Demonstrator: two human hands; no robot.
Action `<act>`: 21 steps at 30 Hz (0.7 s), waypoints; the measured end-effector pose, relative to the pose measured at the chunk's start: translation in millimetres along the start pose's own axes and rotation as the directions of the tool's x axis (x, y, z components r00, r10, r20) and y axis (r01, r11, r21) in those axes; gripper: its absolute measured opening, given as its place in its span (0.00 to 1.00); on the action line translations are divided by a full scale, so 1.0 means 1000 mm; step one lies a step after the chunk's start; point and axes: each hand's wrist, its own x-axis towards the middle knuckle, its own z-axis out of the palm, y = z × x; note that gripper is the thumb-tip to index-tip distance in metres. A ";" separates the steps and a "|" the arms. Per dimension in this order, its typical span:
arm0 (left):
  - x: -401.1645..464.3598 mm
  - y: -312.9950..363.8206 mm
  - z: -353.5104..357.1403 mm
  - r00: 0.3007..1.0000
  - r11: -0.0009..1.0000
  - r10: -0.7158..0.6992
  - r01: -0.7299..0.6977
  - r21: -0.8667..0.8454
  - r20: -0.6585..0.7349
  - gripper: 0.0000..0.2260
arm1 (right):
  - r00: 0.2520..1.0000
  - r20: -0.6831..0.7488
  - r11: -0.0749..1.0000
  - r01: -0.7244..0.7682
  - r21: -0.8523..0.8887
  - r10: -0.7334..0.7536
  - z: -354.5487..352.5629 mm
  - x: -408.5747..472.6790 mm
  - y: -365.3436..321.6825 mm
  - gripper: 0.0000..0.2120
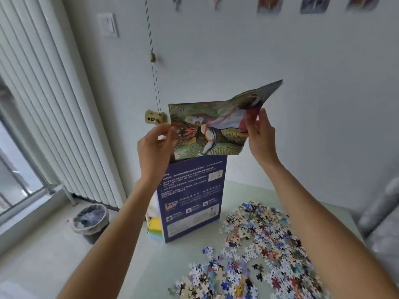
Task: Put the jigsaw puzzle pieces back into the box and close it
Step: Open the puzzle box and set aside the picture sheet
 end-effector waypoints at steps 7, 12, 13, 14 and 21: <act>0.015 -0.011 -0.011 0.999 0.999 -0.011 0.013 0.031 -0.050 0.03 | 0.999 0.047 0.998 -0.021 0.065 0.018 0.032 0.029 -0.004 0.15; 0.014 -0.039 -0.014 0.999 0.988 0.007 -0.013 0.152 0.037 0.06 | 0.986 0.139 0.987 -0.112 0.112 0.096 0.052 0.027 0.020 0.11; 0.014 -0.045 -0.014 0.998 0.981 0.027 -0.038 0.191 0.059 0.06 | 0.981 0.158 0.985 -0.133 0.112 0.115 0.056 0.027 0.026 0.10; 0.014 -0.051 -0.015 0.995 0.969 0.052 -0.070 0.237 0.079 0.06 | 0.975 0.179 0.982 -0.154 0.111 0.133 0.059 0.027 0.030 0.10; 0.013 -0.077 -0.020 0.968 0.797 0.202 -0.252 0.549 0.150 0.12 | 0.959 0.248 0.981 -0.165 0.101 0.135 0.068 0.029 0.043 0.12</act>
